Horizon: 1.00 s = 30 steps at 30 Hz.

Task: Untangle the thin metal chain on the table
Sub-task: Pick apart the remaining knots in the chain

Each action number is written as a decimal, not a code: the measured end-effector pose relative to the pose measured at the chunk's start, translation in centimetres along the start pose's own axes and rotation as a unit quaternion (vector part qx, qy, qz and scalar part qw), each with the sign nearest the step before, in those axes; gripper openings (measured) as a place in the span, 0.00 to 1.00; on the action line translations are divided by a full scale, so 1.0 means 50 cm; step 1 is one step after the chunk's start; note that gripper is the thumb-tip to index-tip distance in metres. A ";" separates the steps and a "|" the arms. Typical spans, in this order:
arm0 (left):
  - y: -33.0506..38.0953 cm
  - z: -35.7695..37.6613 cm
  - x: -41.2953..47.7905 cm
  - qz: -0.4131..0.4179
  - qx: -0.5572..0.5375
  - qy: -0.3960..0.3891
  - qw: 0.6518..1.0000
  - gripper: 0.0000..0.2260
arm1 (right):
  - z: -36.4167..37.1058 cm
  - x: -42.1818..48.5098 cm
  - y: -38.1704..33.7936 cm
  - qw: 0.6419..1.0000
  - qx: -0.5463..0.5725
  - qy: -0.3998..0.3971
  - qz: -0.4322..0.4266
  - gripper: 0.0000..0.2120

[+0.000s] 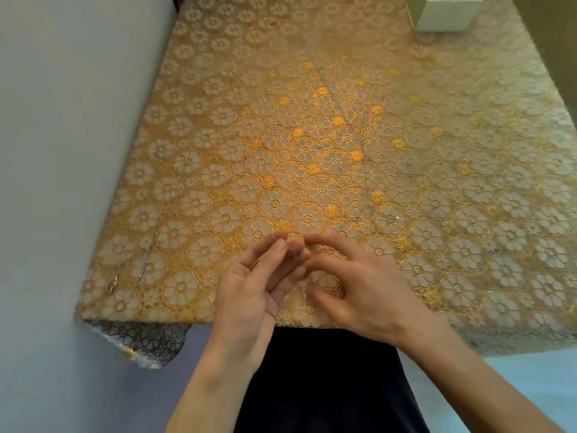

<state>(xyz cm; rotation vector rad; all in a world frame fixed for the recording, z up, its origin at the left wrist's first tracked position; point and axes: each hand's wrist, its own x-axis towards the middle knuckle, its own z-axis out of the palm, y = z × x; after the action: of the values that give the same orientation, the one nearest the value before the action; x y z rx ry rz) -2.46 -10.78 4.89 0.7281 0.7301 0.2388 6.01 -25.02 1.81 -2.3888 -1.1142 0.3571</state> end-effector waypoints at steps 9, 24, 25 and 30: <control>0.001 -0.009 0.009 0.015 0.041 0.019 0.999 0.11 | -0.005 -0.031 0.015 0.995 0.029 0.091 -0.013 0.08; -0.069 -0.024 -0.052 -0.062 0.070 0.030 0.995 0.07 | 0.034 -0.110 -0.037 0.960 0.148 0.212 0.103 0.02; -0.071 -0.024 -0.052 -0.061 0.075 0.032 0.995 0.07 | 0.039 -0.110 -0.042 0.960 0.156 0.209 0.105 0.02; -0.078 -0.017 -0.052 -0.061 0.104 0.034 0.992 0.05 | 0.051 -0.116 -0.049 0.952 0.171 0.217 0.134 0.03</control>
<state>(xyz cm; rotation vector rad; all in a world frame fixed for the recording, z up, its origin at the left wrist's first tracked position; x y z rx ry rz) -5.13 -14.33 3.15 0.8725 0.8701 0.0762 -0.32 -27.35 1.11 -2.1598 -0.4855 0.0912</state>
